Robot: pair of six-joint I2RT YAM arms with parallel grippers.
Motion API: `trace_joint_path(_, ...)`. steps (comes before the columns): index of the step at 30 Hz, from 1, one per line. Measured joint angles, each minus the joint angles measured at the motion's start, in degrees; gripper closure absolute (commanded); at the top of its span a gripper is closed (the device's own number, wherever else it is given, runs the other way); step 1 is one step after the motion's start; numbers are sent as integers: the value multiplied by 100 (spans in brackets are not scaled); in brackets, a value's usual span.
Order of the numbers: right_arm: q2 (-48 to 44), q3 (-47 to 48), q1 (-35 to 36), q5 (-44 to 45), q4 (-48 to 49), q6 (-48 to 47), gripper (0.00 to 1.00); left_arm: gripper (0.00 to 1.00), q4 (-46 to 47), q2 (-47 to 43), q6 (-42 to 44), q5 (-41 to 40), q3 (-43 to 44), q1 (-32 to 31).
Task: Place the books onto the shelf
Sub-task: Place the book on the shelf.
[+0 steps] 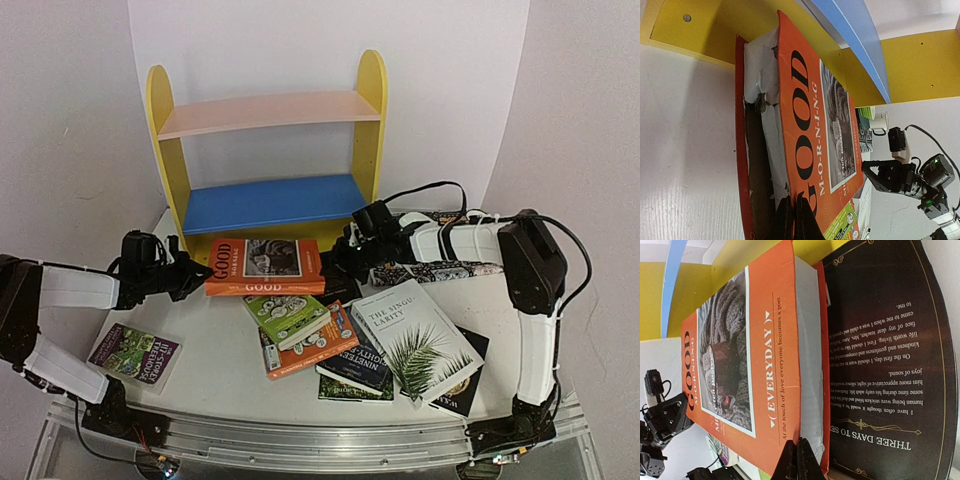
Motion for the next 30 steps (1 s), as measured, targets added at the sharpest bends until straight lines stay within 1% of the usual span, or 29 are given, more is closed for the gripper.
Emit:
trace_joint_path(5,157,323,-22,9,2,-52,100,100,0,103,35,7,129,122)
trace_joint_path(12,610,837,-66,92,50,-162,100,100,2,380,267,-144,494,208)
trace_joint_path(14,686,861,-68,177,133,-216,100,100,7,514,352,-216,592,208)
trace_joint_path(17,776,861,-61,348,396,-343,100,96,15,710,487,-374,656,205)
trace_joint_path(23,1132,1034,-17,627,872,-608,99,94,118,1060,732,-782,719,195)
trace_joint_path(25,1285,1158,24,787,949,-750,96,92,155,1163,798,-933,785,195)
trace_joint_path(26,1355,1233,48,868,968,-824,92,90,168,1200,817,-992,813,195)
trace_joint_path(27,1419,1303,72,949,1003,-894,84,87,181,1237,857,-1084,846,195)
trace_joint_path(28,1475,1366,98,1021,1036,-962,74,81,221,1274,885,-1185,866,197)
trace_joint_path(30,1534,1447,166,1143,1110,-1145,66,63,313,1335,909,-1375,879,197)
